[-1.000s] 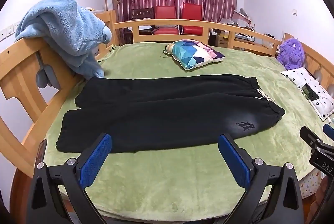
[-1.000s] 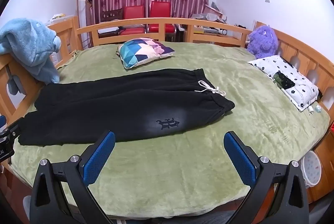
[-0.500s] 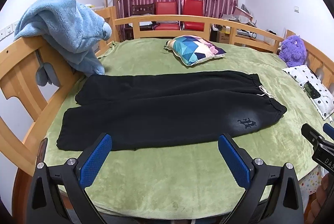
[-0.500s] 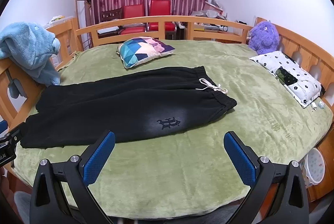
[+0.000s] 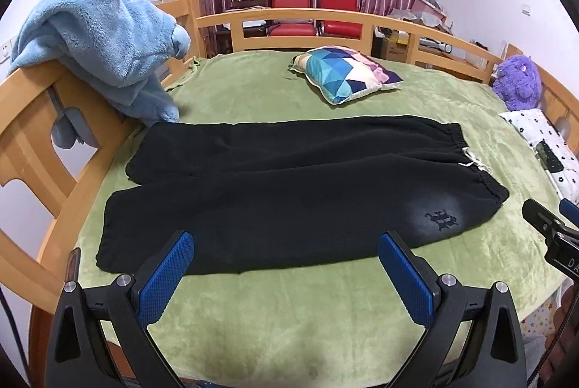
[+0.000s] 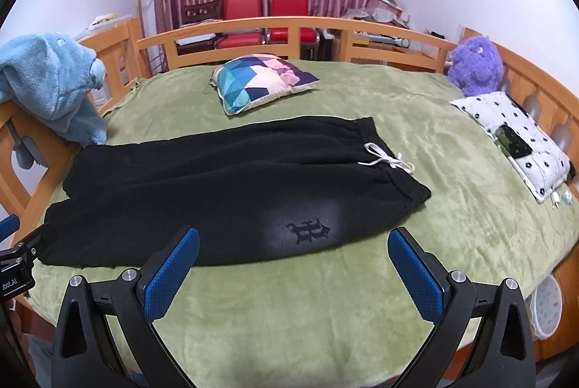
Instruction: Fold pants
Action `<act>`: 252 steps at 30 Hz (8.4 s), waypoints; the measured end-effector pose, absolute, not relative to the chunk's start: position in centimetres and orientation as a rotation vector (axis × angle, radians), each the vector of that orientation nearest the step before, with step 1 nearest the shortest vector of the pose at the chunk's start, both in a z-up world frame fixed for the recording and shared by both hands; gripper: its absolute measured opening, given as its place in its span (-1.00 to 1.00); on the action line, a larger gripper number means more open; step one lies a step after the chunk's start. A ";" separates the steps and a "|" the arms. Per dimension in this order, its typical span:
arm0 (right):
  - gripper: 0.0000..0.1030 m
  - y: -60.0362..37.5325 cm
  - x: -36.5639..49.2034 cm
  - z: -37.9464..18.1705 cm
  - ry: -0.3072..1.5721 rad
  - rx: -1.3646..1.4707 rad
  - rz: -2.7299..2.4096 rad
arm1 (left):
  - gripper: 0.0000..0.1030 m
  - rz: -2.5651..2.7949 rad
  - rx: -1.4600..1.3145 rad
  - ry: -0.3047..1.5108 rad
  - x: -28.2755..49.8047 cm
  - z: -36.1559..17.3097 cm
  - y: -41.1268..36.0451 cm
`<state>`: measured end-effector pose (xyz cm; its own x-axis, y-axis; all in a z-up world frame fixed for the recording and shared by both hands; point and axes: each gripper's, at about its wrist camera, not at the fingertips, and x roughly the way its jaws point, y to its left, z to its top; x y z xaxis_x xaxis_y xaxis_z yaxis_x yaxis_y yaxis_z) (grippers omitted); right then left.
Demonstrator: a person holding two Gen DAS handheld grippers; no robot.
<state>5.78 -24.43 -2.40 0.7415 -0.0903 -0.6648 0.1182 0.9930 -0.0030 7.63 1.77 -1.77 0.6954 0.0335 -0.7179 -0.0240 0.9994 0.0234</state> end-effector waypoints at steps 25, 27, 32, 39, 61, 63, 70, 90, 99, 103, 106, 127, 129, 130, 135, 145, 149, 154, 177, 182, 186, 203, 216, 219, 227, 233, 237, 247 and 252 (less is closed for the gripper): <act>0.98 -23.4 8.6 -6.3 0.834 0.068 -0.123 | 1.00 0.027 -0.004 0.880 9.0 -4.5 1.4; 0.98 -23.3 8.7 -6.7 0.840 0.065 -0.123 | 1.00 0.030 -0.012 0.887 9.0 -4.7 1.5; 0.98 -22.9 8.8 -7.2 0.849 0.062 -0.119 | 1.00 0.032 -0.007 0.888 9.0 -4.8 1.7; 0.98 -22.4 8.7 -7.1 0.845 0.050 -0.116 | 1.00 0.030 0.000 0.878 8.2 -4.7 1.8; 0.98 -22.7 5.9 -5.5 0.781 0.058 -0.083 | 1.00 0.028 -0.001 0.792 4.5 -2.9 2.1; 0.98 -22.8 5.3 -5.5 0.761 0.050 -0.081 | 1.00 0.032 -0.002 0.771 4.1 -2.9 2.3; 0.98 -23.8 4.4 -7.6 0.666 -0.035 -0.122 | 1.00 0.091 -0.051 0.741 3.6 -5.8 5.3; 0.65 -34.4 12.4 -21.9 0.794 0.319 -0.160 | 0.75 0.110 -0.254 0.853 10.1 -19.2 15.7; 0.65 -39.1 17.7 -25.9 0.872 0.486 -0.203 | 0.75 0.096 -0.548 0.894 13.6 -24.8 20.6; 0.71 -40.3 19.5 -26.6 0.829 0.536 -0.225 | 0.74 0.130 -0.579 0.873 15.3 -25.5 21.1; 0.64 -40.4 21.4 -26.6 0.817 0.538 -0.252 | 0.45 0.182 -0.587 0.872 16.6 -25.5 21.3; -0.72 -40.1 19.7 -16.7 0.769 0.461 -0.118 | -0.83 0.209 -0.388 0.847 19.0 -14.0 22.8; -0.72 -39.7 21.3 -15.4 0.761 0.441 -0.109 | -0.83 0.213 -0.351 0.829 21.9 -12.8 22.3; -0.72 -39.4 22.7 -14.6 0.756 0.428 -0.102 | -0.83 0.216 -0.329 0.816 23.6 -12.2 22.0; -0.72 -38.6 29.0 -11.9 0.708 0.365 -0.082 | -0.83 0.230 -0.283 0.743 31.4 -10.1 21.5; -0.33 -38.8 45.6 -14.0 0.673 0.390 -0.125 | -0.73 0.267 -0.165 0.778 44.6 -14.2 19.7; 0.02 -37.8 46.7 -18.3 0.764 0.389 -0.101 | -0.36 0.253 -0.144 0.841 44.6 -16.1 18.2; 0.15 -36.3 42.6 -20.0 0.804 0.292 -0.100 | 0.51 0.213 -0.139 0.746 40.0 -13.7 17.0; 0.78 -43.7 35.5 -26.1 0.802 0.618 -0.079 | 0.70 0.115 -0.614 0.879 33.9 -25.5 18.7; 0.77 -43.3 39.2 -26.1 0.779 0.606 -0.131 | 0.70 0.162 -0.633 0.873 35.9 -25.7 18.6; -0.39 -43.8 40.2 -25.9 0.770 0.581 -0.185 | -0.33 0.252 -0.669 0.893 35.3 -25.3 19.4; -0.75 -50.3 20.1 -18.3 0.778 0.602 -0.163 | -0.78 0.058 -0.526 0.983 18.0 -20.1 13.4; -0.24 -53.1 6.6 -21.1 0.934 0.439 -0.357 | -0.43 -0.063 -0.366 1.145 10.0 -19.5 10.1; -0.14 -51.2 5.3 -19.3 0.916 0.384 -0.399 | -0.12 -0.124 -0.329 1.104 10.0 -17.9 10.0; -0.06 -47.6 3.8 -14.8 0.832 0.397 -0.376 | 0.33 -0.153 -0.161 1.007 11.5 -16.0 8.1; 0.07 -43.9 4.5 -12.8 0.815 0.348 -0.320 | 0.41 -0.148 -0.057 0.907 12.2 -14.3 6.4; 0.11 -42.3 5.3 -12.5 0.815 0.304 -0.308 | 0.47 -0.082 0.006 0.911 14.0 -15.7 5.5; 0.11 -41.0 7.9 -15.6 0.903 0.278 -0.315 | -0.72 -0.067 -0.022 0.888 16.9 -15.3 9.6; 0.11 -39.9 9.2 -17.0 0.935 0.295 -0.318 | -0.73 0.078 -0.004 0.799 21.5 -11.0 15.1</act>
